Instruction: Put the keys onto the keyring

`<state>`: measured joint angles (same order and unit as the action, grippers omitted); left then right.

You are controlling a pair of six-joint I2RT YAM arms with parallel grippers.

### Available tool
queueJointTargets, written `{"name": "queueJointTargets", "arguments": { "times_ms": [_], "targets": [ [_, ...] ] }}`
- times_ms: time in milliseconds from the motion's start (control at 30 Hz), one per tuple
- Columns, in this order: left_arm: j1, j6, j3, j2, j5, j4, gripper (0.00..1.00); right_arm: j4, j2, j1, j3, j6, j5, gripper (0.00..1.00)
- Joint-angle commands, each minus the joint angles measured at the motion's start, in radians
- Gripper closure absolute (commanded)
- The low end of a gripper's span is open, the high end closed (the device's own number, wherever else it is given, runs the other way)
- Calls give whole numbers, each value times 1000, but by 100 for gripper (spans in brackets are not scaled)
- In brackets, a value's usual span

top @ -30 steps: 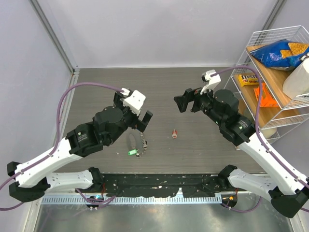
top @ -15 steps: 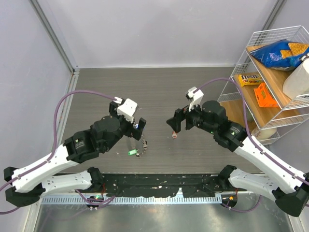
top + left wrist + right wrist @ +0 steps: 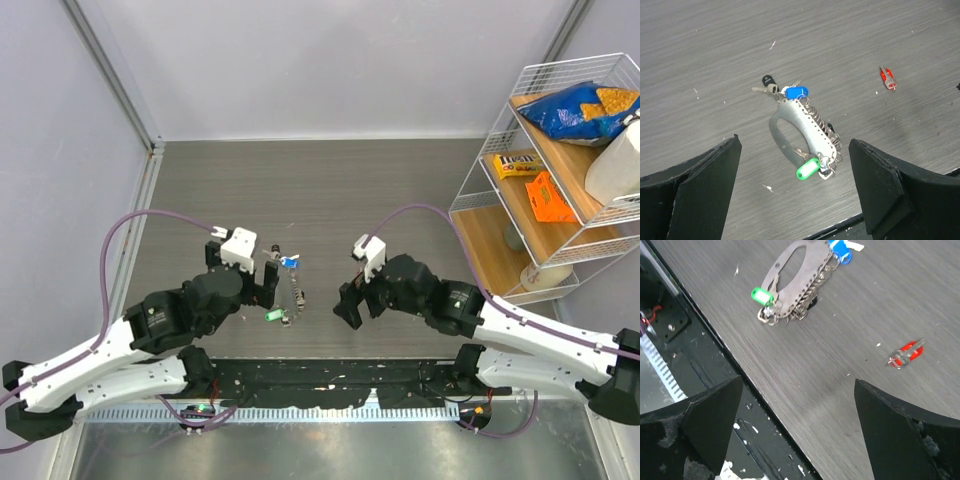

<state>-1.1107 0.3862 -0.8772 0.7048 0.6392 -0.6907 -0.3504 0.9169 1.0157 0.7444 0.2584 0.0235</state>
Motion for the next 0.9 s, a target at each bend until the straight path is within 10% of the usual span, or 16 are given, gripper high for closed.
{"name": "queueJointTargets", "arguments": {
  "times_ms": [0,867],
  "targets": [
    [0,97,49,-68,11,-9,4,96,25,110,-42,5,128,0],
    [-1,105,204,-261,-73,-15,4,927,393,442,-316,-352,382,42]
  ]
}}
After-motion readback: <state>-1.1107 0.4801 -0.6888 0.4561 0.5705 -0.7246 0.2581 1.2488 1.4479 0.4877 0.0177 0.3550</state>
